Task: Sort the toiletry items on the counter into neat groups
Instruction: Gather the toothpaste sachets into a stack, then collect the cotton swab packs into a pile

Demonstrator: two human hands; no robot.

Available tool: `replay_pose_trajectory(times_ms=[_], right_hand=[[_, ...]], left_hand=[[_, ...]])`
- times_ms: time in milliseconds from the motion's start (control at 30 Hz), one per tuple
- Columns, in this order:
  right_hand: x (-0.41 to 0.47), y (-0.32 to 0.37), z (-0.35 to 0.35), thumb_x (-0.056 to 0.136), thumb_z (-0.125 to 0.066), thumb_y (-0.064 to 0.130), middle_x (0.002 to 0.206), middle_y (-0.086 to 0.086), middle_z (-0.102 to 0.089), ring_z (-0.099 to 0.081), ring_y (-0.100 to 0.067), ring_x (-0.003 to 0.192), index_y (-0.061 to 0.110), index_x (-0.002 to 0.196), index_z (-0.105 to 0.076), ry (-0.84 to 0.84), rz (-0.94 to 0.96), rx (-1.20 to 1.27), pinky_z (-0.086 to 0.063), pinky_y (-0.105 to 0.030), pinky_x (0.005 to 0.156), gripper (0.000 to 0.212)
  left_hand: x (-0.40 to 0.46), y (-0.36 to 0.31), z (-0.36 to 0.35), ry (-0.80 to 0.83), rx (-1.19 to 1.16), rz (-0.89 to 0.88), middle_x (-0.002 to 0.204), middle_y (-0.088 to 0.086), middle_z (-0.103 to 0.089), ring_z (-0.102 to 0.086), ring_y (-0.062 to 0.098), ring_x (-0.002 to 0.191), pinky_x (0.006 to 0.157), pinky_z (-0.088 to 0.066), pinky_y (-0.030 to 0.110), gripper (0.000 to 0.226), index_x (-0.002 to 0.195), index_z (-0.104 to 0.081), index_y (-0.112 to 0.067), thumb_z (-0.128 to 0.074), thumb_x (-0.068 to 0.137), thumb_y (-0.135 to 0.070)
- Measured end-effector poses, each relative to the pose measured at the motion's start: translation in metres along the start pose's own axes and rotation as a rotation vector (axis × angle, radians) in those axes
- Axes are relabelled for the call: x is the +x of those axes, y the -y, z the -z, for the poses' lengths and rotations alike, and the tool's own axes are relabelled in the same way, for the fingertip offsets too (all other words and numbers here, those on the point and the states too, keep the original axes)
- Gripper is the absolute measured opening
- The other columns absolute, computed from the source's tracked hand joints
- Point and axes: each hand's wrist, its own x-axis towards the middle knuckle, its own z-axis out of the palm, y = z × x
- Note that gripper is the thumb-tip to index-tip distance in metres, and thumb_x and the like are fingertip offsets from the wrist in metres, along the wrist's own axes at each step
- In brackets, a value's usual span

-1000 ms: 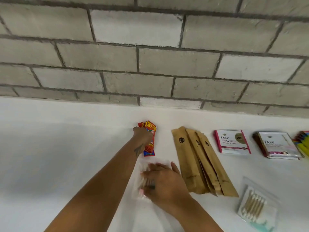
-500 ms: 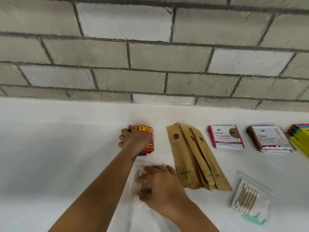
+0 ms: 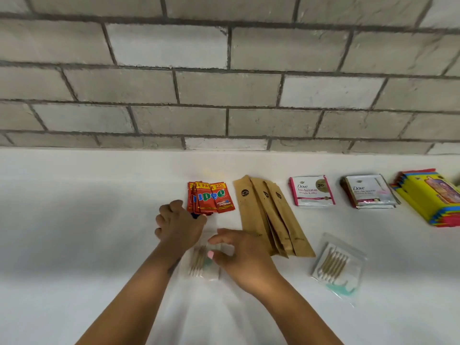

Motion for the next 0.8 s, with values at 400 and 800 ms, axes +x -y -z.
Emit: replay_pose_trajectory(times_ms=[400, 800], right_hand=[[-0.042, -0.073, 0.053, 0.083, -0.058, 0.010, 0.104, -0.006, -0.067, -0.062, -0.026, 0.099, 0.013, 0.098, -0.069, -0.443, -0.261, -0.121, -0.044, -0.025, 0.082, 0.018], [-0.076, -0.134, 0.076, 0.069, -0.077, 0.041, 0.133, -0.016, -0.044, -0.039, -0.034, 0.125, 0.009, 0.131, -0.034, -0.533, -0.895, -0.146, -0.035, -0.041, 0.099, 0.082]], left_hand=[[-0.050, 0.007, 0.003, 0.245, 0.436, -0.077, 0.133, 0.015, -0.030, -0.042, 0.030, 0.124, 0.100, -0.041, 0.036, 0.114, 0.137, -0.021, -0.001, -0.079, 0.058, -0.059], [-0.086, 0.003, 0.019, 0.277, 0.167, -0.136, 0.114, 0.006, -0.057, -0.057, 0.027, 0.110, 0.091, -0.047, 0.036, 0.085, 0.117, -0.038, -0.008, -0.089, 0.054, -0.035]])
